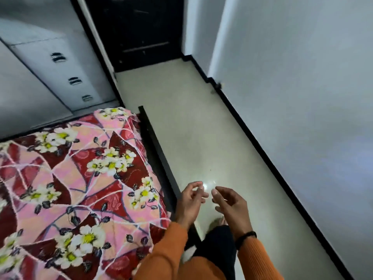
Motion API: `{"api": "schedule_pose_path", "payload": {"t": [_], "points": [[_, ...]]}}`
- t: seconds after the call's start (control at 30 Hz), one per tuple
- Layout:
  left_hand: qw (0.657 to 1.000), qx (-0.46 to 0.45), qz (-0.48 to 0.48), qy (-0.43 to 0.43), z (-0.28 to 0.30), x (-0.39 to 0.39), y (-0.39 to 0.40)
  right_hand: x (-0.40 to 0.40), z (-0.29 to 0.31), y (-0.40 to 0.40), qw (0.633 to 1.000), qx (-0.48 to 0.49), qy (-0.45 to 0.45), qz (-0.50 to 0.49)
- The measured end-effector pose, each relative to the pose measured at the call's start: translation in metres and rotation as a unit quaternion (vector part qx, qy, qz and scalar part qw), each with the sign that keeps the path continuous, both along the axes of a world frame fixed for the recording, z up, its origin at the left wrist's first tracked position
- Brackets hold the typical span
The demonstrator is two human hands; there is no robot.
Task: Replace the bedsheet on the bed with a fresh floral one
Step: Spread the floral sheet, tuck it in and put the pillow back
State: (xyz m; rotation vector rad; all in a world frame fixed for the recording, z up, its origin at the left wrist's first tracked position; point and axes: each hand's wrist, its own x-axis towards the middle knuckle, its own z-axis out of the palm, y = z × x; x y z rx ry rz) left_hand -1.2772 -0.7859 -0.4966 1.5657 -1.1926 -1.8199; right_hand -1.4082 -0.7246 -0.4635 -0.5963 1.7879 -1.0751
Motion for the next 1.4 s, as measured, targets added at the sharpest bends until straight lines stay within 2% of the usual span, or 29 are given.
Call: {"api": "schedule_pose_path", "payload": {"t": [0.13,0.3,0.43,0.53,0.67,0.8,0.83,0.93,1.0,1.03,1.13,1.2,1.37,1.4], "points": [[0.995,0.014,0.102,-0.003,-0.012,-0.055,-0.075,-0.058,-0.002,-0.09,0.997,0.004,0.001,0.071],[0.989,-0.006,0.15,-0.007,0.001,-0.11,-0.195,-0.136,0.004,-0.232,0.993,0.017,-0.013,0.113],[0.975,-0.001,0.224,-0.006,0.002,-0.106,-0.292,-0.137,0.016,-0.361,0.984,-0.002,-0.046,0.171],[0.944,0.026,0.329,-0.001,-0.007,-0.09,-0.36,-0.115,0.019,-0.449,0.967,-0.011,-0.056,0.248],[0.9,-0.002,0.435,0.003,-0.013,-0.064,-0.432,-0.075,0.011,-0.556,0.926,0.004,-0.046,0.376],[0.83,0.034,0.555,0.042,-0.038,-0.033,-0.498,-0.027,-0.009,-0.657,0.871,0.033,-0.045,0.488],[0.805,0.056,0.586,0.067,-0.043,-0.028,-0.506,-0.017,-0.012,-0.674,0.86,0.038,-0.044,0.507],[0.685,0.108,0.704,0.154,-0.064,-0.015,-0.543,0.029,-0.026,-0.732,0.803,0.047,-0.033,0.593],[0.575,0.13,0.777,0.222,-0.078,-0.005,-0.565,0.059,-0.036,-0.761,0.76,0.052,0.004,0.648],[0.509,0.134,0.805,0.274,-0.087,0.0,-0.573,0.079,-0.043,-0.773,0.73,0.058,0.022,0.68],[0.316,0.114,0.859,0.387,-0.121,0.02,-0.602,0.141,-0.071,-0.804,0.634,0.052,0.072,0.768],[0.211,0.1,0.869,0.435,-0.146,0.04,-0.62,0.187,-0.092,-0.818,0.589,0.039,0.09,0.803],[0.002,0.023,0.878,0.478,-0.211,0.101,-0.656,0.292,-0.164,-0.832,0.43,0.041,0.11,0.895],[-0.022,0.019,0.88,0.475,-0.228,0.112,-0.664,0.308,-0.18,-0.832,0.396,0.036,0.112,0.911]]}}
